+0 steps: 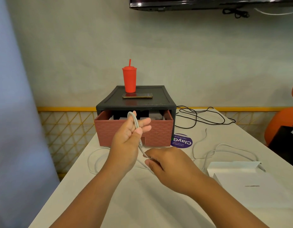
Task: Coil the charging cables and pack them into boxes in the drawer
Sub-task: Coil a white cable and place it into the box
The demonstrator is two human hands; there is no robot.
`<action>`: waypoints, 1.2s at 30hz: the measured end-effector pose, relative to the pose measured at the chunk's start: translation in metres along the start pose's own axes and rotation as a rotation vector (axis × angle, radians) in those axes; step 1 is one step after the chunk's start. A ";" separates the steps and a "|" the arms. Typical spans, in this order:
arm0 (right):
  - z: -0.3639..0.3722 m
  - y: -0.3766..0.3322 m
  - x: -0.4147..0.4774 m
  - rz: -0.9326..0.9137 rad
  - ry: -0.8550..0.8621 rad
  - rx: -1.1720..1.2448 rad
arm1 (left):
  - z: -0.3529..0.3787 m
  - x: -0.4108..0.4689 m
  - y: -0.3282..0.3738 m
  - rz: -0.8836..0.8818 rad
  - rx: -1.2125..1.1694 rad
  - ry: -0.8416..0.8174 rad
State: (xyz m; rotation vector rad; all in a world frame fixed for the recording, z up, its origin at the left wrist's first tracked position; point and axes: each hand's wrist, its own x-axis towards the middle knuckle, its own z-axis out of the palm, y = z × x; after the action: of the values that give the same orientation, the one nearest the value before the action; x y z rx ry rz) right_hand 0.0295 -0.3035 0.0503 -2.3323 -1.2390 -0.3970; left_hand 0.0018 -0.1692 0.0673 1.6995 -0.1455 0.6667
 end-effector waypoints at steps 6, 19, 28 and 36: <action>-0.026 0.000 0.005 -0.058 0.121 0.003 | -0.001 -0.001 0.000 -0.081 0.044 -0.152; -0.028 0.015 0.022 0.058 0.182 0.580 | -0.008 -0.009 0.014 -0.366 -0.492 -0.359; -0.014 0.011 0.025 0.229 0.375 0.371 | 0.003 -0.013 0.007 -0.398 -0.221 -0.152; -0.018 0.021 0.023 0.303 0.295 0.296 | -0.012 -0.018 0.006 -0.246 0.227 -0.039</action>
State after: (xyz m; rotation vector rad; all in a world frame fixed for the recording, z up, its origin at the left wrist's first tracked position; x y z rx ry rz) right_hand 0.0594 -0.3071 0.0709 -2.0724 -0.7366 -0.4040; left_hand -0.0199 -0.1638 0.0650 1.9099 0.1152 0.4799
